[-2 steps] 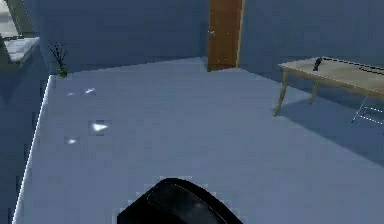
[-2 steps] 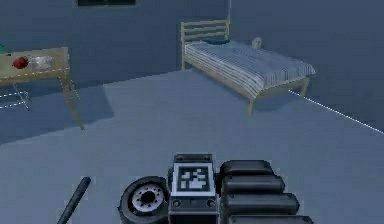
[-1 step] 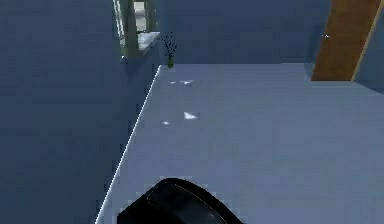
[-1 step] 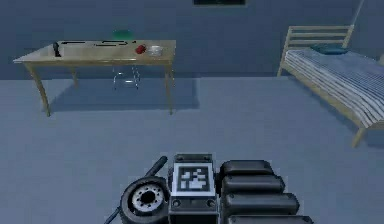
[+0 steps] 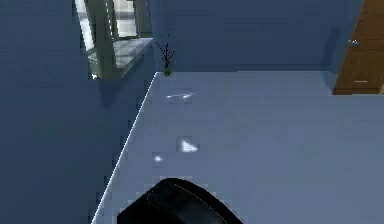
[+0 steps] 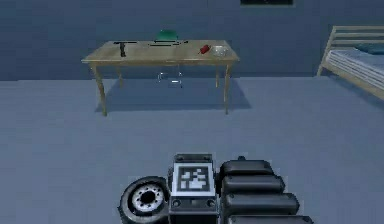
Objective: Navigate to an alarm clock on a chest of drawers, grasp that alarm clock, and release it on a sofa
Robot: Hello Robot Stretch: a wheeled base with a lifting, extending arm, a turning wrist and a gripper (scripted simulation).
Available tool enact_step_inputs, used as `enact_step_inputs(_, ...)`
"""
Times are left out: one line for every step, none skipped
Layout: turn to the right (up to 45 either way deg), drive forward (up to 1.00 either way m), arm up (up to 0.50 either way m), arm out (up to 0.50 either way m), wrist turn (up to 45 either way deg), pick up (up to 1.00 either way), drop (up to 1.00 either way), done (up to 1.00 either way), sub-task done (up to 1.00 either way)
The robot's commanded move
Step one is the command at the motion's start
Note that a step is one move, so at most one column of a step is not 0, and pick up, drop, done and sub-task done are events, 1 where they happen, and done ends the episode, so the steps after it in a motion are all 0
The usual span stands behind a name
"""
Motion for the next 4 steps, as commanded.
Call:
enact_step_inputs(6.0, 0.00, 0.00, 0.00, 0.0, 0.00, 0.00, 0.00, 0.00)
enact_step_inputs(0.0, 0.50, 0.00, 0.00, 0.0, 0.00, 0.00, 0.00, 0.00)
enact_step_inputs(27.0, 0.00, 0.00, 0.00, 0.0, 0.00, 0.00, 0.00, 0.00)
enact_step_inputs(0.0, 1.00, 0.00, 0.00, 0.0, 0.00, 0.00, 0.00, 0.00)
